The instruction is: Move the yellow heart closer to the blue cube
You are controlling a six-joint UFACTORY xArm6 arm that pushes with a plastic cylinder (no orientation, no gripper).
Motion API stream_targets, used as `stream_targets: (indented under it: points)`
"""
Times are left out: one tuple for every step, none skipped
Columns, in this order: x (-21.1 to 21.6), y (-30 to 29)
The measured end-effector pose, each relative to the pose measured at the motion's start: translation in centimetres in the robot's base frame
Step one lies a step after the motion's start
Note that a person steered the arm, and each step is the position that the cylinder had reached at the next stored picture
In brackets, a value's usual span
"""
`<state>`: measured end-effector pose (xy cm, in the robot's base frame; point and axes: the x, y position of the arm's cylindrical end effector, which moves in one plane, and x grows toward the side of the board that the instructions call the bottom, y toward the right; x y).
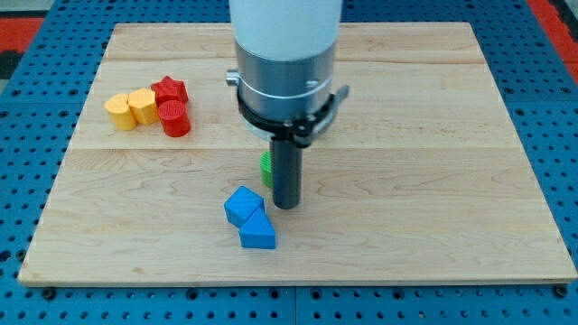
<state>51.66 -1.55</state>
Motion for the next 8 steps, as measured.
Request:
stream_targets:
  points:
    - [-3.0, -1.0]
    - [-5.9, -1.5]
    - [-7.0, -2.6]
    - [-4.9, -7.3]
    - [-4.5, -13.0]
    - [-4.9, -20.0]
    - [-6.0, -26.7]
    - [-7.3, -28.9]
